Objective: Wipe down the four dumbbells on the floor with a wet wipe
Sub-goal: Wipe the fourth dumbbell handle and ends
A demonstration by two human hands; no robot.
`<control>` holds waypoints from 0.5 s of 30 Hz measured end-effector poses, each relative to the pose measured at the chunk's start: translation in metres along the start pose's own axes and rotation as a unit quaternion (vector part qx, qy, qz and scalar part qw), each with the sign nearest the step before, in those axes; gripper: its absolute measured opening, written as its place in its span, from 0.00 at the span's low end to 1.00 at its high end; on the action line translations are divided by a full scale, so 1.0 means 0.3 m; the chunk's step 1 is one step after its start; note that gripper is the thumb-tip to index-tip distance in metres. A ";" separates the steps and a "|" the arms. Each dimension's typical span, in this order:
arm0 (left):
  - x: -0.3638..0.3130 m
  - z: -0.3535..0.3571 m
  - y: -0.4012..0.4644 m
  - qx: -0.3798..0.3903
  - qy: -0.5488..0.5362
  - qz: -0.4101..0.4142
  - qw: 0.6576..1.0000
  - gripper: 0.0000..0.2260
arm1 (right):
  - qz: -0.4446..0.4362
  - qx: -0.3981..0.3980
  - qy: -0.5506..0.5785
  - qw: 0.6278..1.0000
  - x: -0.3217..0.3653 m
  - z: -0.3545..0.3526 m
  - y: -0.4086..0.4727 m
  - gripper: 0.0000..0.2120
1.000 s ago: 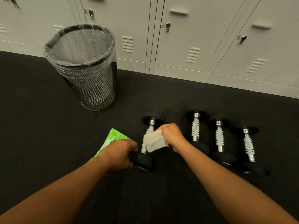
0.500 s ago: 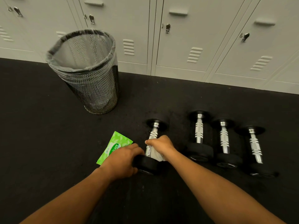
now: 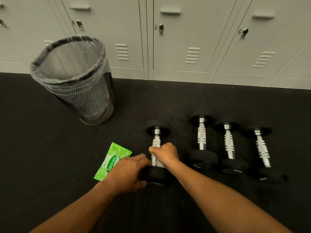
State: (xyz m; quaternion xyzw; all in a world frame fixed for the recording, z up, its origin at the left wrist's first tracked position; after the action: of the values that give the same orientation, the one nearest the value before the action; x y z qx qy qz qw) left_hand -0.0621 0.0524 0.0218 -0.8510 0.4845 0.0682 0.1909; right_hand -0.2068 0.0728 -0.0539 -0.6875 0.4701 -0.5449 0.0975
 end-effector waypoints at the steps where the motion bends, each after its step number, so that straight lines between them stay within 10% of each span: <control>1: -0.009 -0.006 0.007 -0.004 -0.001 -0.002 1.000 0.22 | -0.003 0.003 -0.004 1.000 0.008 -0.010 0.005 0.18; 15: -0.032 -0.077 0.186 -0.020 0.041 -0.020 0.999 0.23 | -0.034 -0.032 0.031 0.998 0.107 -0.146 0.127 0.19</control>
State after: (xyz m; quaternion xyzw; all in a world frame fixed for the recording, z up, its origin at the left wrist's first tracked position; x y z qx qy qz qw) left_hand -0.1160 0.0254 0.0315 -0.8662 0.4735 0.0391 0.1546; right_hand -0.2653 0.0447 -0.0406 -0.6887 0.4663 -0.5536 0.0416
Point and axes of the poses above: each hand's wrist, its own y-axis towards the middle knuckle, its own z-axis out of the palm, x = y × z, the point moved 8 cm from there along y, towards the middle knuckle, and after that the axes turned 7 degrees about y, right-handed, at the moved point
